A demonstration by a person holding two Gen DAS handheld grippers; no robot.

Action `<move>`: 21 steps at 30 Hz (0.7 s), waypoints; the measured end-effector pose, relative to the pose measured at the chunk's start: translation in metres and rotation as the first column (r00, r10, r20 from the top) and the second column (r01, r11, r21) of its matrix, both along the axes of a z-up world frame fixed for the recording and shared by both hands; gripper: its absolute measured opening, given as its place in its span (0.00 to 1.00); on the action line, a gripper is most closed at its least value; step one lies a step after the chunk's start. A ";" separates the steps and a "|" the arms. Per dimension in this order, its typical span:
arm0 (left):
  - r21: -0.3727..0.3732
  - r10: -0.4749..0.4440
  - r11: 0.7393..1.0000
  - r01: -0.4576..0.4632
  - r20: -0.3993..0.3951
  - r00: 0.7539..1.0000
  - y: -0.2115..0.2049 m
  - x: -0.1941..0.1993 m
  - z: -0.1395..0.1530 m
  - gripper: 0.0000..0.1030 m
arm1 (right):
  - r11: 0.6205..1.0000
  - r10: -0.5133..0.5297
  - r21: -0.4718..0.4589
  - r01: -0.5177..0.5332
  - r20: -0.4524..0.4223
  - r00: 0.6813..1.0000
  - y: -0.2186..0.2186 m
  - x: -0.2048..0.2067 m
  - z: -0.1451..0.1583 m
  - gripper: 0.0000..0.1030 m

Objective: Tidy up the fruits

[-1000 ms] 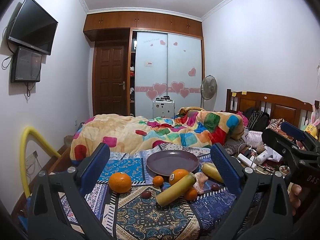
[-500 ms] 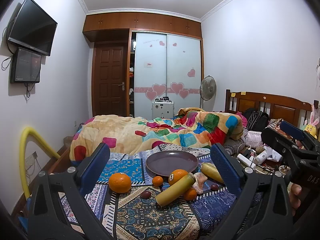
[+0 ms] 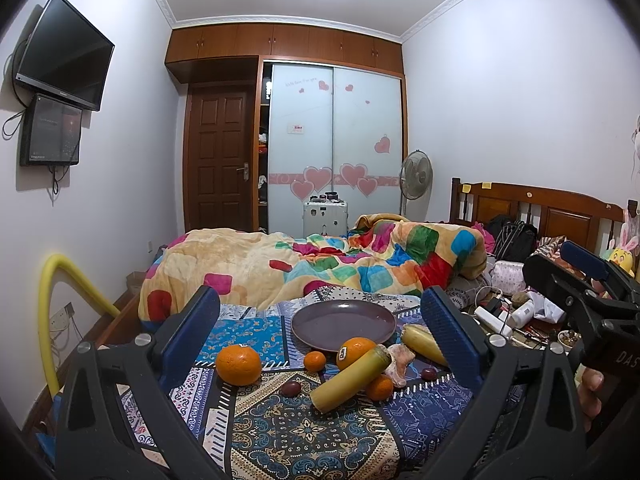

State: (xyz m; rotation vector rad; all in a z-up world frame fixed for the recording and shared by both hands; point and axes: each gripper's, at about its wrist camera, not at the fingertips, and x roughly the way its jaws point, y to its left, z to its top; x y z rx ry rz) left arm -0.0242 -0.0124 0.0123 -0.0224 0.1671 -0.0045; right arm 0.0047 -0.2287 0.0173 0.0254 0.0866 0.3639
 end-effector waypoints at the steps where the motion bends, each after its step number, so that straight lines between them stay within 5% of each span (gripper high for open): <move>1: 0.000 -0.001 1.000 0.001 -0.001 1.000 0.000 0.000 0.000 0.99 | 1.000 0.000 0.001 0.000 0.000 1.000 -0.001 0.000 0.000 1.00; 13: 0.004 0.001 1.000 -0.001 -0.015 1.000 0.001 0.005 -0.006 0.99 | 1.000 0.002 0.005 -0.002 -0.008 1.000 0.002 0.003 -0.003 1.00; 21: -0.009 0.011 1.000 -0.011 -0.093 0.996 0.017 0.026 -0.019 0.99 | 1.000 -0.014 -0.022 0.012 -0.069 0.998 0.005 0.027 -0.019 1.00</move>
